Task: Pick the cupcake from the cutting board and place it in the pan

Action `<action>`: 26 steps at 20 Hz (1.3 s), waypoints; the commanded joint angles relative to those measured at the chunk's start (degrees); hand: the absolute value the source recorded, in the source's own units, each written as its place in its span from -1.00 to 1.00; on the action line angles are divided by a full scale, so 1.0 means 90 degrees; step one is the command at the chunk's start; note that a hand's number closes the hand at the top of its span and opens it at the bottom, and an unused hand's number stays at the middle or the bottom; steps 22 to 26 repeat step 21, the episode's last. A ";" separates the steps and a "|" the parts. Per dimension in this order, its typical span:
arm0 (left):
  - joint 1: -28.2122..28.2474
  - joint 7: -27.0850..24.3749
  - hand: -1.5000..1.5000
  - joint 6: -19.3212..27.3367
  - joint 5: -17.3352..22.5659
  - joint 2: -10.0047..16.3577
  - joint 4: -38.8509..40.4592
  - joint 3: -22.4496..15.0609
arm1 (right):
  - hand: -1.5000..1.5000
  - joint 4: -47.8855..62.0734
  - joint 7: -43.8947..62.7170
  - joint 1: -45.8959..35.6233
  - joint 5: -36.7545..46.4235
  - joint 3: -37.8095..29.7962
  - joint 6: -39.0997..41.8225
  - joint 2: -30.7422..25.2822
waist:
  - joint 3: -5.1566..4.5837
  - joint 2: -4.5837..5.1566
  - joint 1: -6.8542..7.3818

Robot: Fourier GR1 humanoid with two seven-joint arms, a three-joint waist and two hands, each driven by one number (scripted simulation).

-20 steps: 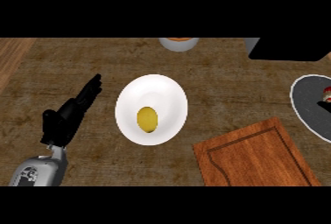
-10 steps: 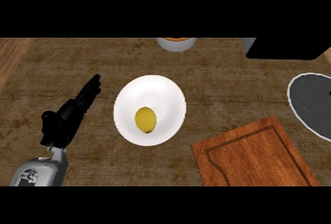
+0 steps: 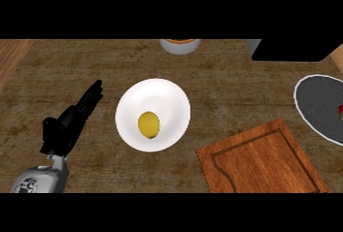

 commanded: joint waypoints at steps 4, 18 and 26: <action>-0.0285 -0.0038 0.00 0.0189 -0.0216 -0.0219 0.0362 0.0046 | -1.00 -0.0086 -0.1199 0.0906 -0.0460 -0.0038 0.0609 0.0209 | -0.0015 -0.0036 -0.0087; 0.0095 -0.0203 0.00 0.0005 -0.0369 -0.0343 0.0146 0.0122 | -1.00 -0.1013 -0.2052 0.1982 -0.1211 0.0600 0.0622 0.1208 | -0.0027 -0.0060 -0.0119; -0.0076 -0.0078 0.00 -0.0170 -0.0255 -0.0179 0.0216 0.0357 | -1.00 -0.1261 -0.2110 0.2493 -0.1462 0.0606 0.0668 0.1325 | -0.0029 -0.0063 -0.0137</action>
